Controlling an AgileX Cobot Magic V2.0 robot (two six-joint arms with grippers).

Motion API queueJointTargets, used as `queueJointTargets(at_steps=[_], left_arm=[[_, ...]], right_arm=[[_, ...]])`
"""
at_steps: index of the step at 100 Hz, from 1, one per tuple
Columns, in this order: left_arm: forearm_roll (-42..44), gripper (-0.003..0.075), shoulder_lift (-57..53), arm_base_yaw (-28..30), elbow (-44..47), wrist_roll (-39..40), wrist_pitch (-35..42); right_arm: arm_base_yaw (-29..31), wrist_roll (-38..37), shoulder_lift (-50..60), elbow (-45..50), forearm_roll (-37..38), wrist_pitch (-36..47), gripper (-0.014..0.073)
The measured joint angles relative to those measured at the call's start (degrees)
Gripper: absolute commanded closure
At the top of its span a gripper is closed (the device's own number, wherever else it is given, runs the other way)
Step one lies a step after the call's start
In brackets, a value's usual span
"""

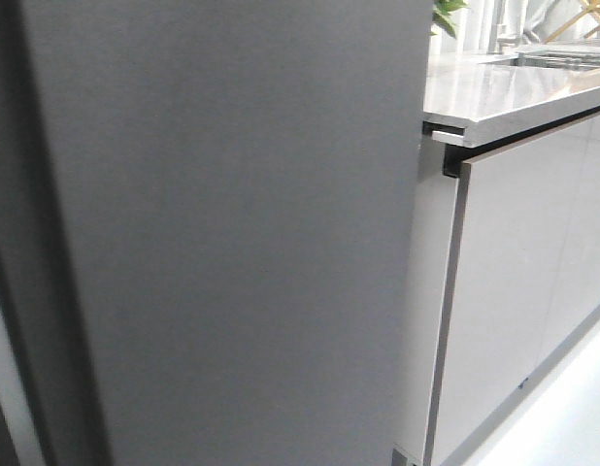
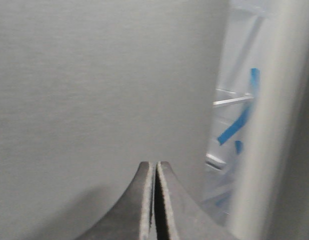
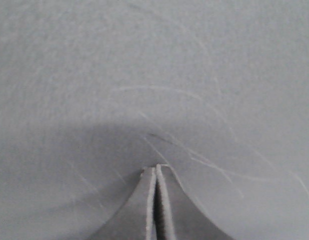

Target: Close fridge door

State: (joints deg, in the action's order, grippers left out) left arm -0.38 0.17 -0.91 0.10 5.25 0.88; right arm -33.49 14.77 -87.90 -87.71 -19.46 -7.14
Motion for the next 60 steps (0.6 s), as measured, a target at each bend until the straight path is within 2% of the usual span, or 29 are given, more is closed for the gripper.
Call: queueJointTargets(at_steps=[17, 60], left_arm=[[0.0, 0.0741, 0.0, 0.0, 0.0, 0.0, 0.0], [0.0, 0.0741, 0.0, 0.0, 0.0, 0.0, 0.0]], right_arm=[[-0.67, -0.1, -5.27, -0.21, 0.42, 10.86, 0.067], [-1.05, -0.1, -10.52, -0.21, 0.68, 17.8, 0.067]])
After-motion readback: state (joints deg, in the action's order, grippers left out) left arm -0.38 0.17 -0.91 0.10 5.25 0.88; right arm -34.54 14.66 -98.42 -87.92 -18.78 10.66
